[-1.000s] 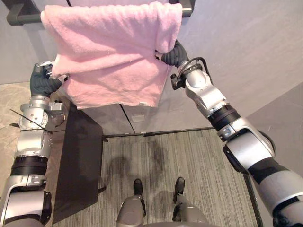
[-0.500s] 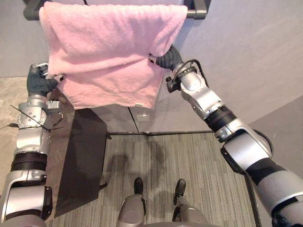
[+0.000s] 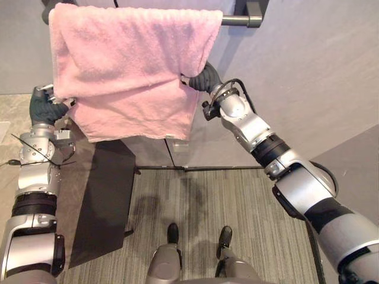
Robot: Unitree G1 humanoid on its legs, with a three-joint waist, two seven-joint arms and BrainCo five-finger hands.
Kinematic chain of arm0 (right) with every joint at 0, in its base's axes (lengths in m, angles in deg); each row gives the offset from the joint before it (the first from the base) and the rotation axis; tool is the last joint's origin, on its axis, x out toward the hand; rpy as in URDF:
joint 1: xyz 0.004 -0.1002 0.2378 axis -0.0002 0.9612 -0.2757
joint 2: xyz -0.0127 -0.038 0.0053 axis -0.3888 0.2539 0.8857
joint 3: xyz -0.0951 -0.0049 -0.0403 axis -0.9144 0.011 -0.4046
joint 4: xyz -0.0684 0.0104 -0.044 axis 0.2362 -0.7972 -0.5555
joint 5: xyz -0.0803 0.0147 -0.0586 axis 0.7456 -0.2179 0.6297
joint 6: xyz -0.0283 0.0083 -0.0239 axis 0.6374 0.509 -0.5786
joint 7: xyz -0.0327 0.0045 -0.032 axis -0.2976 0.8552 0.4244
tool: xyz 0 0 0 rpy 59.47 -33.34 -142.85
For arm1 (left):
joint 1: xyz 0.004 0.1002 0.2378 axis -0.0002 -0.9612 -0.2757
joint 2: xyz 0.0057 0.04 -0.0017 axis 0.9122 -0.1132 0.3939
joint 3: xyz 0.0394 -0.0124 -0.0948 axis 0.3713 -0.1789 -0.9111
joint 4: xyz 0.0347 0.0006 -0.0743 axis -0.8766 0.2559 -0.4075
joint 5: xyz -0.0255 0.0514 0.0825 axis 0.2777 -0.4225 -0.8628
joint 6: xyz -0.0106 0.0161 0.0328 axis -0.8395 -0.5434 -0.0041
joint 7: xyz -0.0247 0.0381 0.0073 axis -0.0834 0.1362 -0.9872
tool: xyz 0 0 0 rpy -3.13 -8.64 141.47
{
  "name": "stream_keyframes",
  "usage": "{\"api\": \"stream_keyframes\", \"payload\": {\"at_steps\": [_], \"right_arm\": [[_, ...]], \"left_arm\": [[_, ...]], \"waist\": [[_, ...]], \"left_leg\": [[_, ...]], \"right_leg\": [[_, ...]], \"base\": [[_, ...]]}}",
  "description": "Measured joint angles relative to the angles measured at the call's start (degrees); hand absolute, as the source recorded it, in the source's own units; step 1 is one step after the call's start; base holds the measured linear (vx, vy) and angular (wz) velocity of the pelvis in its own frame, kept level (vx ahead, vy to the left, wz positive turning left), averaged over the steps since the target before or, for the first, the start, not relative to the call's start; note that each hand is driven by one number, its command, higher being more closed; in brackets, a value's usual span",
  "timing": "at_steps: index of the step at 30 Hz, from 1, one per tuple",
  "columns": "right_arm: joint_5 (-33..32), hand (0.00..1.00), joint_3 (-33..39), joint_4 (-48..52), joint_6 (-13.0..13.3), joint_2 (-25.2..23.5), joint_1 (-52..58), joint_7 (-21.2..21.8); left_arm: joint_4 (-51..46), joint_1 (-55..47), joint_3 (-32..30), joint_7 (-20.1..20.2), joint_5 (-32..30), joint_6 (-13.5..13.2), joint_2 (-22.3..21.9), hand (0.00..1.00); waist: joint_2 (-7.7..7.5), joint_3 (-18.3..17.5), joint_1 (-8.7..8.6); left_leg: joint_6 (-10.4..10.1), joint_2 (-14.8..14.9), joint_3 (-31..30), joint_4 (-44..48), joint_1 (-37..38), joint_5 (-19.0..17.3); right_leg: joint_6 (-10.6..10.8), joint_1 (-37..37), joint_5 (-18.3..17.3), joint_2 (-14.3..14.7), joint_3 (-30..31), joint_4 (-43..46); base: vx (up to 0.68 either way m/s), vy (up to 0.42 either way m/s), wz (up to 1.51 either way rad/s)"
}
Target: Organize washtable
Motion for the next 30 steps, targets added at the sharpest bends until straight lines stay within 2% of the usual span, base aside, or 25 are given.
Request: {"api": "stream_keyframes", "payload": {"at_steps": [2, 3, 9, 13, 30], "right_arm": [[0.0, 1.00, 0.0, -0.2, 0.0, 0.0, 0.0, 0.0], [0.0, 0.00, 0.1, -0.6, 0.0, -0.1, 0.0, 0.0], [0.0, 0.00, 3.4, -3.6, -0.8, 0.4, 0.0, -0.4], [-0.1, 0.00, 3.4, -3.6, -1.6, 1.9, 0.5, -0.4], [-0.6, 0.00, 3.4, -4.1, -3.3, 2.2, 3.8, 1.4]], "left_arm": [[0.0, -0.3, 0.0, 0.1, 0.0, 0.0, 0.0, 1.00], [0.0, -0.3, 0.0, 0.1, 0.0, 0.0, 0.0, 0.00], [0.9, -0.7, -0.4, -0.1, 0.0, 0.2, 0.0, 0.00], [2.1, -1.3, -0.7, -0.2, 0.0, 0.4, 0.0, 0.00], [2.4, -1.4, -2.7, -0.1, 0.0, 1.5, 0.8, 0.00]], "waist": [[0.00, 0.0, -0.02], [-0.01, 0.0, -0.04], [-0.01, 0.0, -0.03], [-0.01, 0.0, 0.03], [-0.16, -0.2, 0.09]], "left_leg": [[-0.1, -0.1, -0.1, -1.4, 0.6, 0.8], [-0.2, -0.1, -0.2, -1.6, 0.6, 1.0], [-0.4, -0.1, -0.4, -3.4, 1.5, 2.3], [-0.4, 0.0, -0.4, -3.5, 2.3, 2.3], [-0.8, -0.1, -0.5, -4.8, 4.6, 3.1]], "right_leg": [[0.0, 0.0, 0.0, 0.0, -0.1, 0.0], [0.0, 0.0, 0.0, 0.1, -0.3, 0.0], [-0.1, 0.3, 0.0, 0.2, -0.4, 0.0], [-0.1, 1.0, -0.1, 0.3, -0.4, 0.0], [-0.1, 2.7, -0.1, 0.3, -0.5, 0.0]], "base": [[0.00, 0.008, 0.05], [0.00, 0.006, 0.05], [0.00, 0.001, 0.01], [0.00, 0.000, 0.00], [0.00, 0.000, 0.00]]}}
